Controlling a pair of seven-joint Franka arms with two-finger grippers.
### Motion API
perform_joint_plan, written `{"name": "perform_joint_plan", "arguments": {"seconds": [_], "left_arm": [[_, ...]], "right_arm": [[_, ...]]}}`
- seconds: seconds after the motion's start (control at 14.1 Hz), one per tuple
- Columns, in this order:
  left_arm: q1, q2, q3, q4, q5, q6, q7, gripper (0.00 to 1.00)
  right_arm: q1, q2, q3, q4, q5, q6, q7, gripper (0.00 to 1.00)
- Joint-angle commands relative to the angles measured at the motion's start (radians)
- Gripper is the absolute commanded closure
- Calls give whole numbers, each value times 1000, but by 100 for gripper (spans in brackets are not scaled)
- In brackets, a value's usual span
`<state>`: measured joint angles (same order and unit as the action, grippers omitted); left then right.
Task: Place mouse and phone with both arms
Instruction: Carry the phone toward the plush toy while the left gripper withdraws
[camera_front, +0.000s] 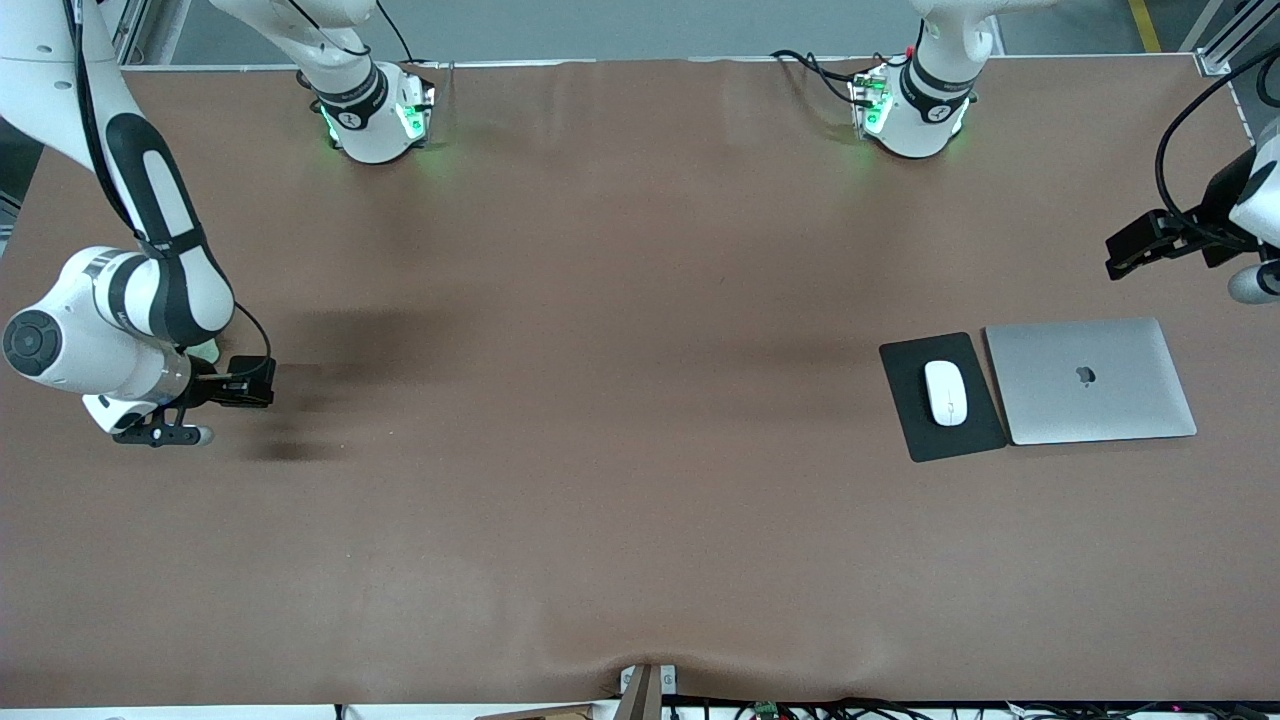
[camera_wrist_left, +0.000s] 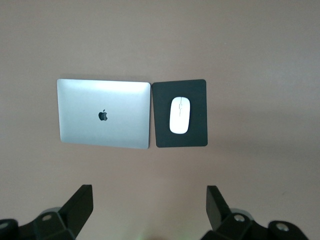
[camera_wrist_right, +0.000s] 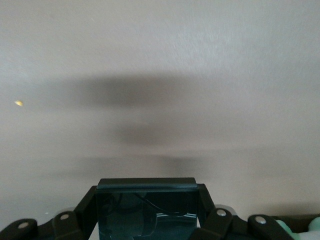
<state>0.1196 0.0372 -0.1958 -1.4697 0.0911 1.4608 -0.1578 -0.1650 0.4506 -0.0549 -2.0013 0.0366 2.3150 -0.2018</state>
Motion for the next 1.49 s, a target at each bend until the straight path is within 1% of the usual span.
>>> {"name": "perform_joint_plan", "arguments": {"seconds": [0.0,0.14,0.35,0.57,0.78,0.85,0.92,0.99,1.27,1.42], "left_arm": [[31,-63,2,25,6,-62,12,0],[31,-57,3,29,1,-62,17,0],[32,3,9,29,-14,-47,11,0],[38,16,9,28,-20,44,12,0],[35,16,7,22,-14,65,3,0],[38,13,7,17,-17,78,4,0],[38,12,7,16,-17,78,7,0],[35,9,4,15,-19,78,6,0],[29,-7,-20,20,-21,73,0,0],[31,-25,-24,22,-22,70,1,0]], "right_arm": [[-47,13,23,-20,-15,32,-43,100],[-71,28,21,-22,-17,37,-70,100],[-97,31,21,-36,-46,37,-76,100],[-100,55,21,-36,-64,63,-74,100],[-106,77,20,-36,-66,66,-76,100],[-107,77,20,-36,-66,64,-73,85],[-107,77,20,-34,-66,63,-64,52],[-107,77,20,-34,-66,63,-64,1],[-96,54,20,-28,-66,50,-62,0],[-88,28,23,-7,-66,37,-60,0]]}}
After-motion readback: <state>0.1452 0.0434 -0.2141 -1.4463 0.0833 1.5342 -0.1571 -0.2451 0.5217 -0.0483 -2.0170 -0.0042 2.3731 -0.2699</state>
